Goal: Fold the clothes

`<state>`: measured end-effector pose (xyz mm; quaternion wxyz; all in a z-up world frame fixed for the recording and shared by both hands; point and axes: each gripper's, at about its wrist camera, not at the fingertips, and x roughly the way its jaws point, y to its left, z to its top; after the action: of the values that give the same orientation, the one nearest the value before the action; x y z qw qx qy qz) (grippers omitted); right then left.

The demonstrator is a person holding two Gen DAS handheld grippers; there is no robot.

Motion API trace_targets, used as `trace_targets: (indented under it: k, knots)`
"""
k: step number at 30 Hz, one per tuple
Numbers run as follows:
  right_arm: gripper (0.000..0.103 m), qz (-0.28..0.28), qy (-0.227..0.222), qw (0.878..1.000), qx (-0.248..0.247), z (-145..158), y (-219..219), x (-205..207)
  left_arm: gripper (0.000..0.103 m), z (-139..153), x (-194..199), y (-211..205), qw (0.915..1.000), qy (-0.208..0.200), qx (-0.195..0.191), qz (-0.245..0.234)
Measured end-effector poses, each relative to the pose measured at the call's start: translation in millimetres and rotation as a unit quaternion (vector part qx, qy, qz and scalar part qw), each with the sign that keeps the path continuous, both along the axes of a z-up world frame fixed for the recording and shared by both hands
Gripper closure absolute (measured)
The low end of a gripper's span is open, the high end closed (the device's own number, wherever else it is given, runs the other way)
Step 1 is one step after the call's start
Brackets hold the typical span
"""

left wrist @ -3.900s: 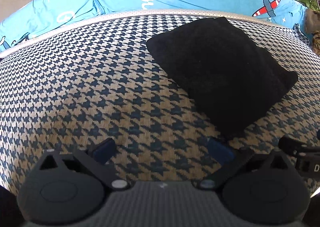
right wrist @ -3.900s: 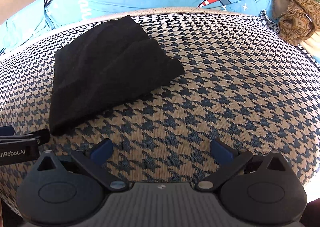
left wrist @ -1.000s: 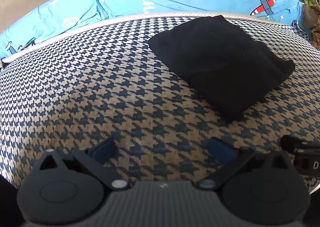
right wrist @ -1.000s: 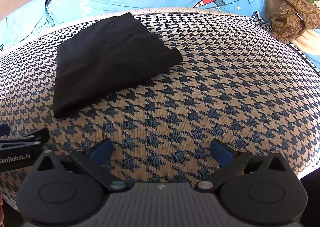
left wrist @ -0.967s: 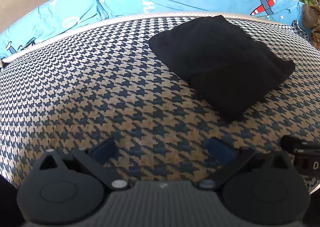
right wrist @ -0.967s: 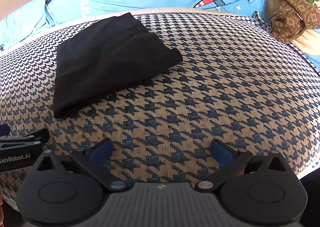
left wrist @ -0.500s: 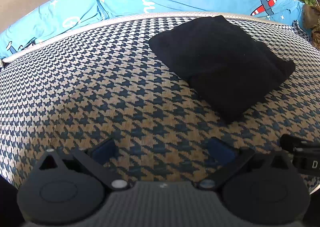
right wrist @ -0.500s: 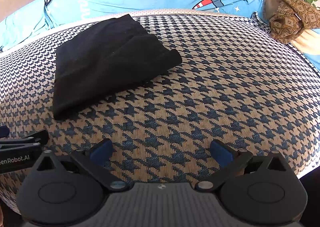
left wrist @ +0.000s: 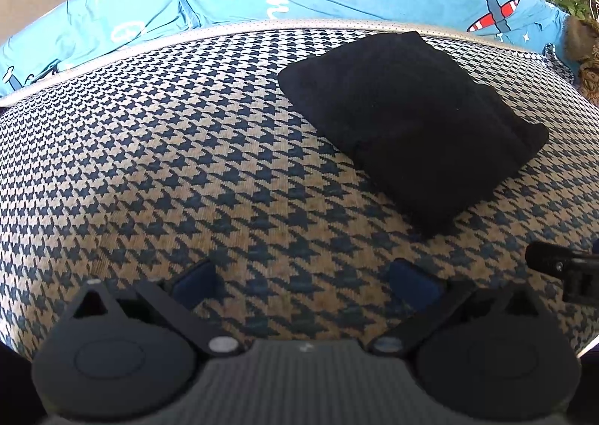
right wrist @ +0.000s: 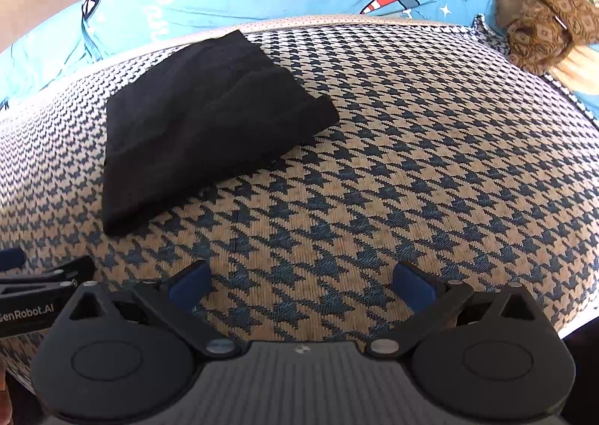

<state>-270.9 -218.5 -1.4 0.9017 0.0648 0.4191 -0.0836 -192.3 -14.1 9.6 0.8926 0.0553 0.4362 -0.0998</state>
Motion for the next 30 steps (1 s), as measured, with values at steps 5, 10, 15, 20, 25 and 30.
trace_targets:
  k: [5,10,15,20,25,30]
  knots:
    - [0.000,0.004,-0.014,0.999,0.048,8,-16,3,0.000,1,12,3,1.0000,0.006,-0.001,0.004]
    - [0.000,-0.006,-0.020,0.993,0.115,11,-37,14,0.000,1,30,6,0.9998,0.015,-0.007,0.010]
    - [0.000,0.004,-0.016,0.992,0.126,13,-42,23,0.000,4,44,8,0.9997,0.016,-0.014,0.013]
    - [0.005,0.037,-0.023,0.990,0.137,19,-46,30,0.000,14,62,11,0.9989,0.019,-0.044,-0.004]
    - [0.005,0.045,-0.035,0.987,0.150,30,-63,44,0.000,15,85,13,0.9975,0.036,-0.059,-0.019]
    - [0.005,0.046,-0.020,0.977,0.208,26,-86,60,0.000,15,105,13,0.9958,0.046,-0.073,-0.029]
